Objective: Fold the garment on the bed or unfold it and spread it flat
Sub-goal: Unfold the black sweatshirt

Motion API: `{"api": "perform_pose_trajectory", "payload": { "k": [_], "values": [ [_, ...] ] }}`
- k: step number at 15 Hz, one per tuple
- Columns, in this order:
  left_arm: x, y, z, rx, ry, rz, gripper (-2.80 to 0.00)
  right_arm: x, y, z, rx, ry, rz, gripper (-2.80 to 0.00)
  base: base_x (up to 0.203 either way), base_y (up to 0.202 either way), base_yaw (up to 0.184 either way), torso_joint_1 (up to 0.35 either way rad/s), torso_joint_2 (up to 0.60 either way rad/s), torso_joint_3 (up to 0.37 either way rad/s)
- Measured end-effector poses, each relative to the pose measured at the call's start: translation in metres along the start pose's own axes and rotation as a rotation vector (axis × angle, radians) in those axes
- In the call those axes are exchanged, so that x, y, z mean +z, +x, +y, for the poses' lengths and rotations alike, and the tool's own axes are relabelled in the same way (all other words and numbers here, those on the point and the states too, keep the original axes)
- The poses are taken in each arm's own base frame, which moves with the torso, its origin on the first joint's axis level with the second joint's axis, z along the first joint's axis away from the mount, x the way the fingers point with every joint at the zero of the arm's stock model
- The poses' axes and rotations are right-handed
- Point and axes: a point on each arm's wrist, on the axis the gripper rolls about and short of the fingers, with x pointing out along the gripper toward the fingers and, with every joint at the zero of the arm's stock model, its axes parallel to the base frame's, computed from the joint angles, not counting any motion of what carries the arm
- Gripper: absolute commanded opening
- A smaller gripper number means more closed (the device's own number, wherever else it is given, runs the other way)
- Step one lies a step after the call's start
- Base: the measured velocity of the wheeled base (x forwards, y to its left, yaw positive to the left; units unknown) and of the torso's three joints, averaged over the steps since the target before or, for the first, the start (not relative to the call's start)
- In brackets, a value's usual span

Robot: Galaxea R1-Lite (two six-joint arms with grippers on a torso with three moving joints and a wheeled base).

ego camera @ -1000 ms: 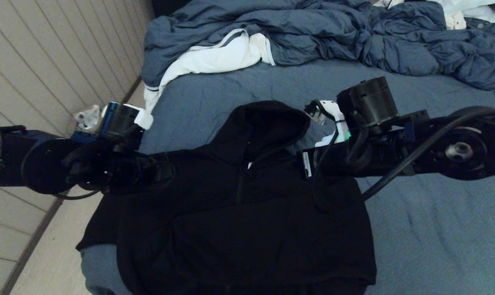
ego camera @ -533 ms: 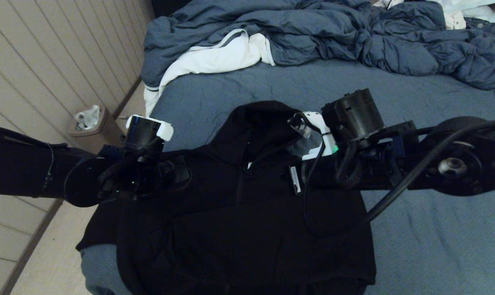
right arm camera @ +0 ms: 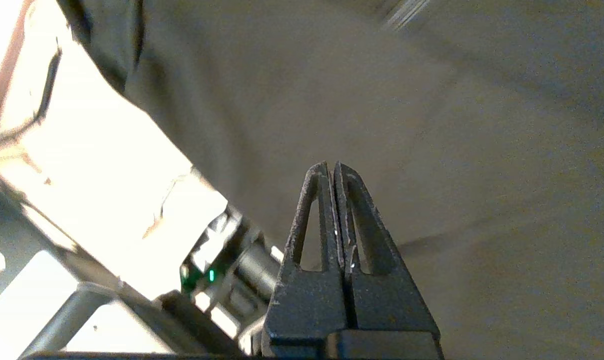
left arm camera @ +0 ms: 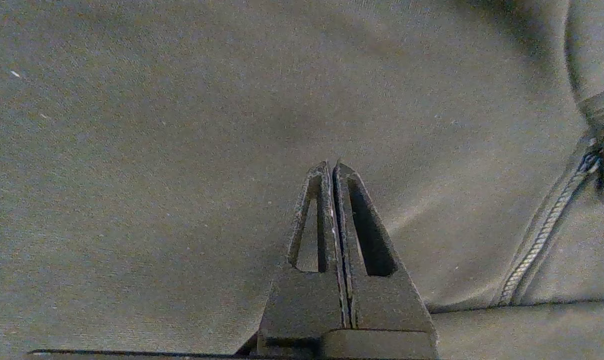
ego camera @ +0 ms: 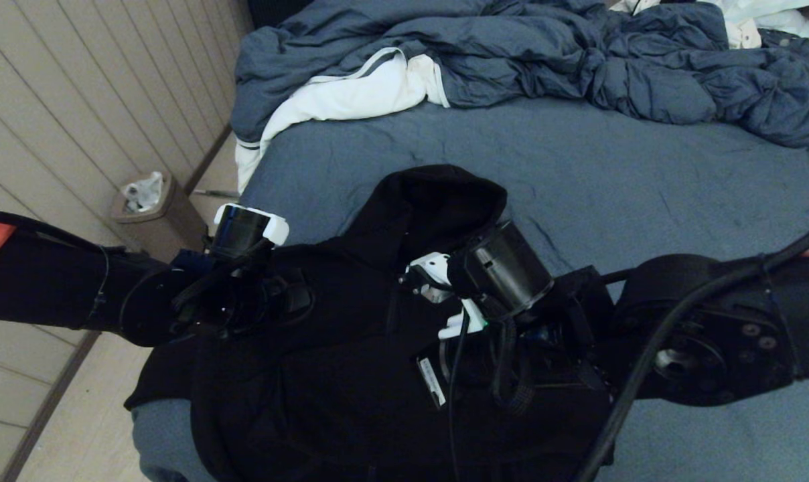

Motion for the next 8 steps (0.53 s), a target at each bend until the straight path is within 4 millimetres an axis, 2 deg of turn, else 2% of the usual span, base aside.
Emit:
{"api": "perform_pose_trajectory", "payload": {
  "k": [3, 4, 5, 8],
  "values": [
    [-0.002, 0.004, 0.000, 0.003, 0.001, 0.003, -2.80, -0.006, 0.015, 0.005, 0.007, -0.007, 0.040, -2.80, 0.000, 0.000, 0.000, 0.000, 0.00, 0.000],
    [-0.001, 0.005, 0.000, 0.000, -0.002, -0.003, -2.80, -0.009, 0.020, 0.010, 0.015, -0.014, 0.049, -1.99, 0.000, 0.000, 0.000, 0.000, 0.00, 0.000],
    [-0.001, 0.005, 0.001, 0.001, -0.003, -0.002, -2.80, -0.010, 0.023, 0.014, 0.024, -0.021, 0.049, 0.00, 0.000, 0.000, 0.000, 0.000, 0.00, 0.000],
    [-0.002, 0.006, 0.001, 0.005, -0.016, -0.002, -2.80, -0.012, 0.035, 0.019, 0.019, -0.024, 0.025, 0.00, 0.000, 0.000, 0.000, 0.000, 0.00, 0.000]
  ]
}}
